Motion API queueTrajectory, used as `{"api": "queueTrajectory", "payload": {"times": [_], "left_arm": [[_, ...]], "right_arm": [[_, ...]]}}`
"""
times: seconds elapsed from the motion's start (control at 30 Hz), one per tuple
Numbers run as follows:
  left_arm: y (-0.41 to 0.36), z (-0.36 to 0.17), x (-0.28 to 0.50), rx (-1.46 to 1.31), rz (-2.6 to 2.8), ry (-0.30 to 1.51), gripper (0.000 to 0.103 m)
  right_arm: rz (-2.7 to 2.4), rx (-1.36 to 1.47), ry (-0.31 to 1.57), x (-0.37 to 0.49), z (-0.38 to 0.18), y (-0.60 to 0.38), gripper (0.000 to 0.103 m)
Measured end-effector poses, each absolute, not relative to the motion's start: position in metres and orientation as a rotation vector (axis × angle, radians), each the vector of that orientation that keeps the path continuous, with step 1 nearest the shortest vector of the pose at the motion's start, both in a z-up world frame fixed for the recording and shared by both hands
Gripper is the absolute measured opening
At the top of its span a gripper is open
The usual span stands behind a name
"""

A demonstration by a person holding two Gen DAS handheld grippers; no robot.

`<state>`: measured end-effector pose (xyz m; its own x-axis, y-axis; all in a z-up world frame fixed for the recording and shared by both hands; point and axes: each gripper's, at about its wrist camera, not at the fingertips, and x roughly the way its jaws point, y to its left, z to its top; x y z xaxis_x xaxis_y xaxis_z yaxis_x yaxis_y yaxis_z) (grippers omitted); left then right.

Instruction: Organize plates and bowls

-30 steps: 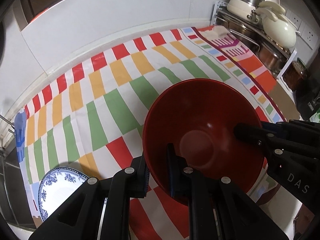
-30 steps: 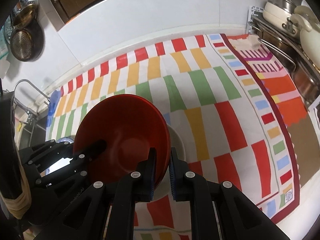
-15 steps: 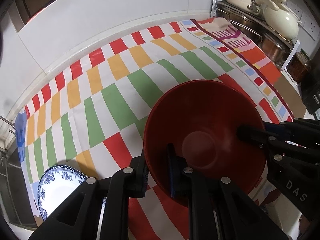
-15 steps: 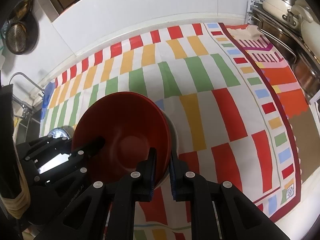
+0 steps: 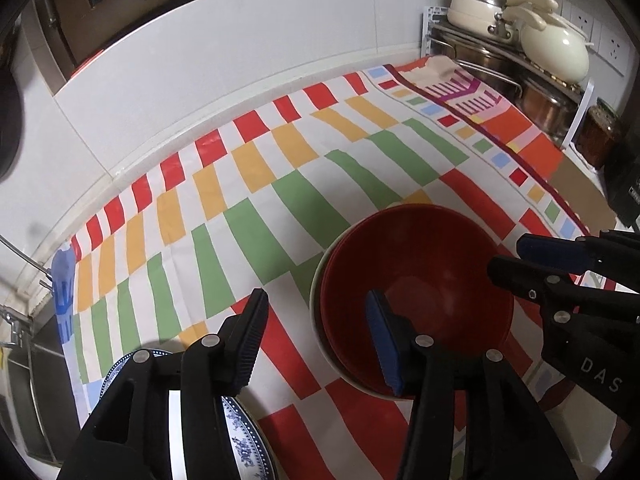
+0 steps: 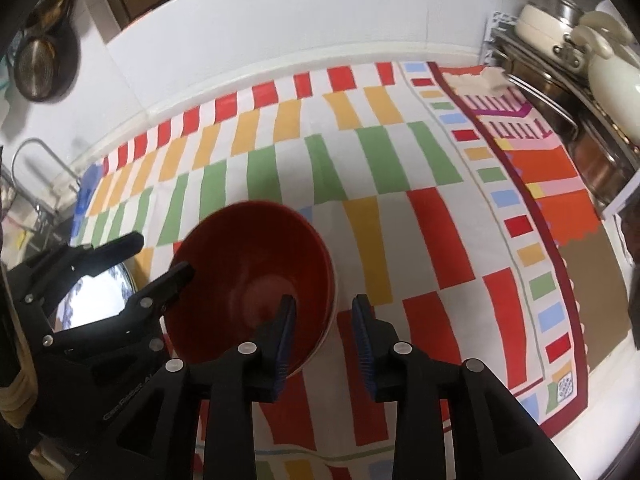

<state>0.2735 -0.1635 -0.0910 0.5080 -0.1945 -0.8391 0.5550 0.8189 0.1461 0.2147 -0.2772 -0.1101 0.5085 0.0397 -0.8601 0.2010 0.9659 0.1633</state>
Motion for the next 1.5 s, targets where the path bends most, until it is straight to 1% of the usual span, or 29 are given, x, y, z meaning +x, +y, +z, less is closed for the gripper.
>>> {"api": "queueTrajectory", "payload": {"times": [0.2, 0.33, 0.77, 0.83, 0.93, 1.03, 1.13, 1.17, 1.23, 1.37, 1.5], "left_arm": [[-0.158, -0.083, 0.278, 0.394, -0.465, 0.934, 0.053], [-0.154, -0.09, 0.287, 0.378, -0.44, 0.96, 0.054], [-0.159, -0.129, 0.306, 0.315, -0.463, 1.128, 0.054], [-0.16, -0.135, 0.308, 0.307, -0.469, 1.156, 0.052], [-0.161, -0.141, 0.31, 0.291, -0.482, 1.192, 0.047], [-0.162, -0.145, 0.312, 0.269, -0.501, 1.219, 0.046], [-0.163, -0.152, 0.314, 0.228, -0.556, 1.283, 0.041], [-0.163, -0.154, 0.314, 0.207, -0.575, 1.307, 0.041], [-0.163, -0.154, 0.314, 0.199, -0.577, 1.309, 0.041], [-0.16, -0.154, 0.316, 0.163, -0.567, 1.328, 0.038], [-0.158, -0.153, 0.316, 0.158, -0.555, 1.331, 0.038]], "right_arm": [[-0.109, 0.27, 0.994, 0.213, -0.1, -0.278, 0.03], [-0.118, 0.283, 0.993, 0.217, -0.101, -0.28, 0.03], [-0.118, 0.396, 1.095, 0.235, -0.141, -0.289, 0.03], [-0.123, 0.409, 1.112, 0.236, -0.147, -0.29, 0.03], [-0.123, 0.445, 1.133, 0.238, -0.154, -0.292, 0.03], [-0.112, 0.465, 1.152, 0.24, -0.16, -0.292, 0.03], [-0.101, 0.484, 1.167, 0.241, -0.164, -0.29, 0.03], [-0.098, 0.492, 1.172, 0.242, -0.165, -0.29, 0.03], [-0.099, 0.509, 1.179, 0.243, -0.168, -0.291, 0.03], [-0.1, 0.526, 1.197, 0.244, -0.174, -0.291, 0.029], [-0.127, 0.521, 1.194, 0.244, -0.174, -0.289, 0.028]]}}
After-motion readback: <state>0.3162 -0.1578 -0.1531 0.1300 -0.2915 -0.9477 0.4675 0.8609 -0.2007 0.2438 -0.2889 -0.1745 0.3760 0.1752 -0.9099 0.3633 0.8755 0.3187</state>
